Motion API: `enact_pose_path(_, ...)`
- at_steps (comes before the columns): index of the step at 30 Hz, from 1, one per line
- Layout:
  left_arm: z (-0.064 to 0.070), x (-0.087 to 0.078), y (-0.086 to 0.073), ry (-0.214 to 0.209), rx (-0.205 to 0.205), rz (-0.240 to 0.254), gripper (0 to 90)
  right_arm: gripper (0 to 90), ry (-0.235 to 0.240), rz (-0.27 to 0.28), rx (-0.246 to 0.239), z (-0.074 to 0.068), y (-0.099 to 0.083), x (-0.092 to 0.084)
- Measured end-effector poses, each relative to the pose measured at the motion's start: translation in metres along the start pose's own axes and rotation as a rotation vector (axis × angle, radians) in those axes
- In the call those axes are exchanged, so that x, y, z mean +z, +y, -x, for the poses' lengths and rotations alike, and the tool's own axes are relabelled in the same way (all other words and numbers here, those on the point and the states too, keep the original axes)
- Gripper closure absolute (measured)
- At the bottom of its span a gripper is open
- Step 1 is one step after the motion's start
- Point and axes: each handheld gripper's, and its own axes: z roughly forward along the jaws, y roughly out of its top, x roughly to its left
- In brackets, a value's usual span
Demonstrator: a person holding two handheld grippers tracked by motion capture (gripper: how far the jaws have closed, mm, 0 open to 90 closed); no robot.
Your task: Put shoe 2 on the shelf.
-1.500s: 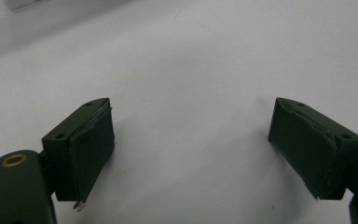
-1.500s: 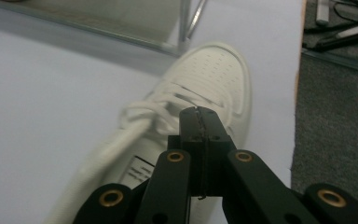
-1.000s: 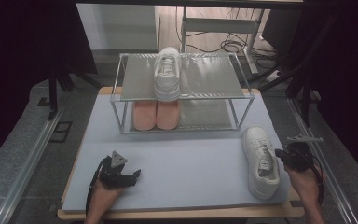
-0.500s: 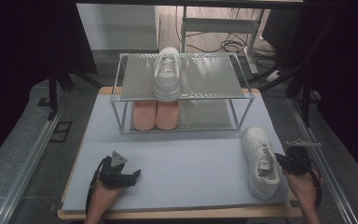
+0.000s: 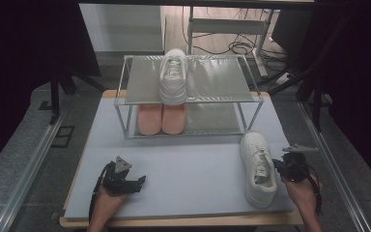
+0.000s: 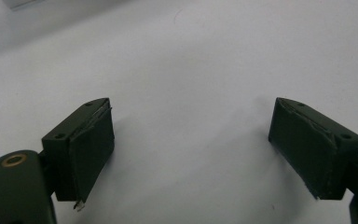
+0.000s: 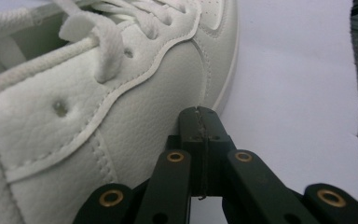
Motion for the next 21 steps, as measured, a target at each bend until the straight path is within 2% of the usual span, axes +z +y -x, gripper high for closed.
enact_pose_path(11,0.0,0.0,0.0,0.0,0.0,0.0,14.3,90.0,0.031,0.015,-0.003,-0.011,0.001,0.003)
enact_pose_path(17,0.0,0.0,0.0,0.0,0.0,0.0,14.3,90.0,0.062,0.019,-0.029,-0.025,0.004,0.008)
enact_pose_path(21,0.0,0.0,0.0,0.0,0.001,0.0,14.3,90.0,0.093,0.019,-0.054,-0.04,0.009,0.012)
